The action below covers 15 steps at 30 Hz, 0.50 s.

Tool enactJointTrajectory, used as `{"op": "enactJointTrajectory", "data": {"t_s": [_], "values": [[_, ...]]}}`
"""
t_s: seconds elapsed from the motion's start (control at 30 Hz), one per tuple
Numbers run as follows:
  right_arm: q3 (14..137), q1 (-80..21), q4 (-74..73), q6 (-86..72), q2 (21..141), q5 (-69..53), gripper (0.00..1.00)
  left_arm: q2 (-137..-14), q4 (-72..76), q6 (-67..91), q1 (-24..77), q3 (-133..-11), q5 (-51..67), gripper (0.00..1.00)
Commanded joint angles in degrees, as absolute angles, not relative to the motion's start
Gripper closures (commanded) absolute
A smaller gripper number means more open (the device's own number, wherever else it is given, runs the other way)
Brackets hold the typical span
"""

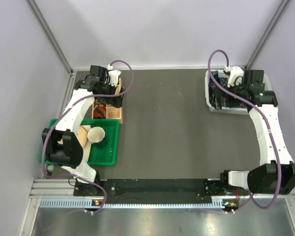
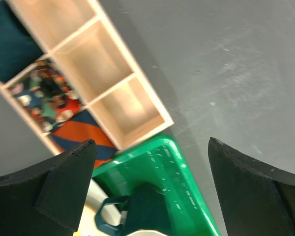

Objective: Roll the ties
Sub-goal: Pick up the tie from the bin.

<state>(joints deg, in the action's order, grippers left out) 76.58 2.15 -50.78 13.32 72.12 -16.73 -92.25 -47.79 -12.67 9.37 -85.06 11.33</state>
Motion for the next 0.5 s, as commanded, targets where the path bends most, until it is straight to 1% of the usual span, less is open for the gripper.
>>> {"op": "enactJointTrajectory", "data": {"t_s": [0.0,0.13,0.27,0.3,0.37,0.4,0.47], "values": [[82.9,2.4,-48.4,12.4,75.0,-11.7,0.01,-90.6,-43.9,-12.8,9.4,-88.8,7.1,0.01],[90.3,4.7,-48.0,8.7,82.3,-9.8,0.01,-89.9,-40.4,-11.5,9.3,-90.7,6.7,0.01],[99.7,8.2,-47.8,2.7,93.7,-8.1,0.01,-87.9,-33.5,-8.1,9.4,-89.6,4.5,0.01],[103.5,8.2,-47.6,2.0,95.4,-7.9,0.01,-87.7,-31.3,-8.0,9.4,-89.4,4.8,0.01],[107.3,8.3,-47.6,0.8,99.2,-7.7,0.01,-87.5,-29.6,-7.9,9.4,-88.8,5.3,0.01],[110.6,8.3,-47.6,0.4,102.8,-7.9,0.01,-87.4,-29.1,-7.9,9.4,-88.7,5.8,0.01],[113.7,8.3,-47.3,0.4,106.2,-8.2,0.01,-87.8,-27.8,-7.8,9.4,-88.3,5.5,0.01]]}}
